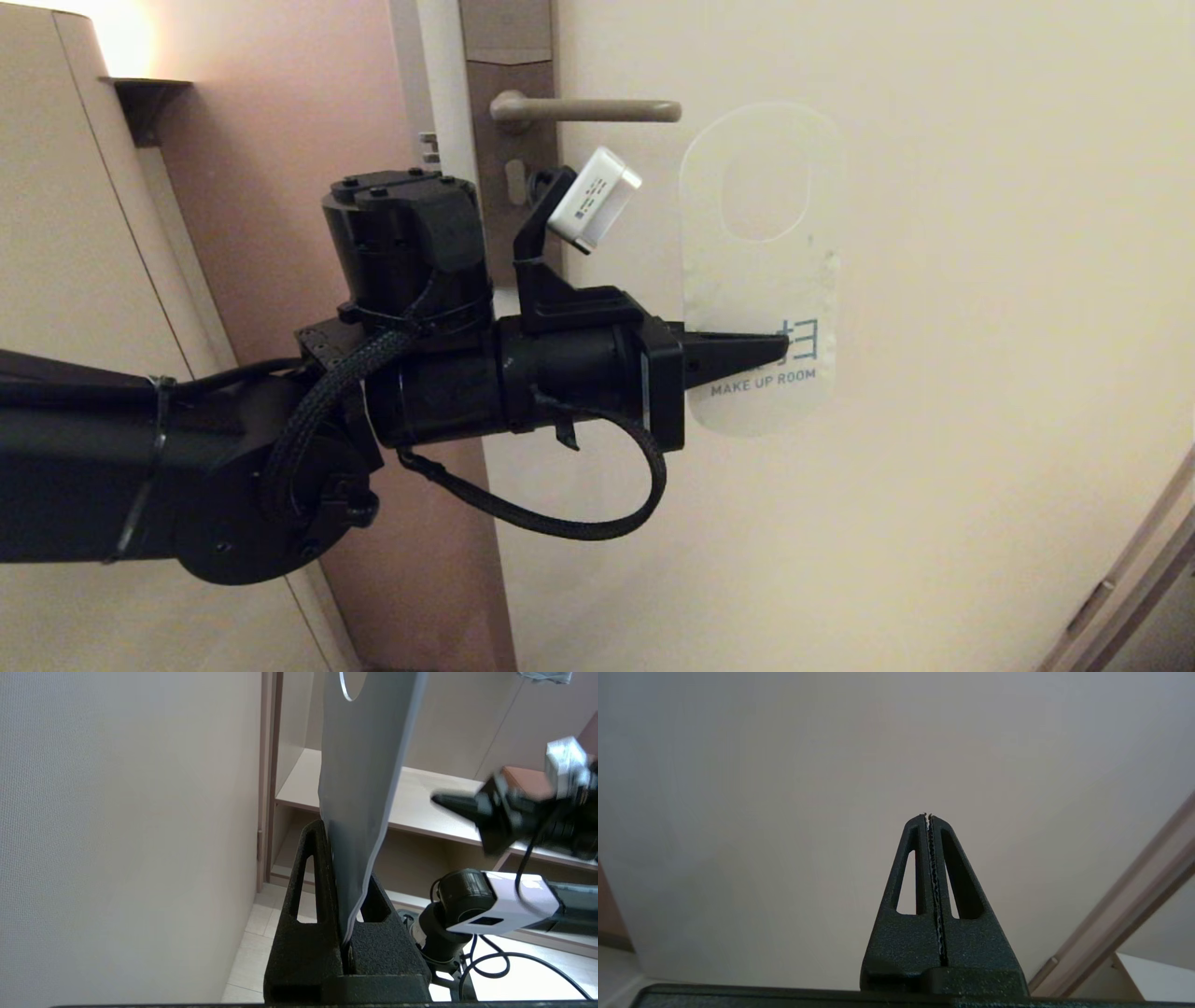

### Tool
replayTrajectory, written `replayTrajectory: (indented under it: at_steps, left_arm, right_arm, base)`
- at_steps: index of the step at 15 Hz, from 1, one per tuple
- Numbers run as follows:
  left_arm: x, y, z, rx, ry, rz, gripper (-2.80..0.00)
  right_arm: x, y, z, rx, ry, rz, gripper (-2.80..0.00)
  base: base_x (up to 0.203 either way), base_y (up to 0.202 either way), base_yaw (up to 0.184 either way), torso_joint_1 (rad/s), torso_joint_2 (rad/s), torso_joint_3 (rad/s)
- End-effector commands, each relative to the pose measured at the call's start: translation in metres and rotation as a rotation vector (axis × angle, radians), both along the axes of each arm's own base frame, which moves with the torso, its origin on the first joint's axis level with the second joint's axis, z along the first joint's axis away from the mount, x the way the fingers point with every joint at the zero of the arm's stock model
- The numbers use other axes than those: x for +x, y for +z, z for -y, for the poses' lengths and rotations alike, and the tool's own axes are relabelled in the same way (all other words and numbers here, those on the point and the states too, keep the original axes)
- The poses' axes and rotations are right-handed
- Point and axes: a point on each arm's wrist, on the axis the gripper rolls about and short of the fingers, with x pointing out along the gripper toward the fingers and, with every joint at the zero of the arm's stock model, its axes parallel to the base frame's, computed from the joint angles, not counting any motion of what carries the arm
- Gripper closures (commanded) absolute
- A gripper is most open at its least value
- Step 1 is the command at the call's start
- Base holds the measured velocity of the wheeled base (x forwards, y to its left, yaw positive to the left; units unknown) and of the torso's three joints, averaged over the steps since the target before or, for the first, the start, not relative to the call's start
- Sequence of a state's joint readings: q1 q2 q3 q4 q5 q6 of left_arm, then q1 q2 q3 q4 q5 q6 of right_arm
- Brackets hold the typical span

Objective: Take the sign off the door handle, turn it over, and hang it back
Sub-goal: Hand it to the other hand

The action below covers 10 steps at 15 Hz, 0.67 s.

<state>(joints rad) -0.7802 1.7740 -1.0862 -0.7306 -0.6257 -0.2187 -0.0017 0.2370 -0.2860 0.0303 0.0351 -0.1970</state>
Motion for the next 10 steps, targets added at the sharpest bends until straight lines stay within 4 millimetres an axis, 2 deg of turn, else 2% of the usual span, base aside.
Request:
replayTrajectory:
  at_steps: [1, 3, 4, 10]
  left_arm:
    - [-0.001, 0.002, -0.001, -0.006, -0.004, 0.004, 0.00]
    - [-0.002, 0.005, -0.001, -0.013, -0.005, 0.011, 0.00]
    - [-0.003, 0.006, -0.002, -0.016, -0.005, 0.014, 0.00]
    - [-0.009, 0.008, 0.000, -0.017, -0.088, 0.020, 0.00]
  right_arm:
    - [0.022, 0.019, 0.000, 0.005, 0.003, -0.092, 0.00]
    - [0.041, 0.039, -0.001, 0.022, 0.042, -0.121, 0.00]
    - [0.046, 0.046, -0.003, 0.029, 0.122, -0.119, 0.00]
    - [0.076, 0.054, -0.011, 0.057, 0.501, -0.194, 0.00]
  base:
    - [0.000, 0.000, 0.000, 0.000, 0.00, 0.000]
    - [0.000, 0.000, 0.000, 0.000, 0.00, 0.000]
    - [0.000, 0.000, 0.000, 0.000, 0.00, 0.000]
    - [0.000, 0.000, 0.000, 0.000, 0.00, 0.000]
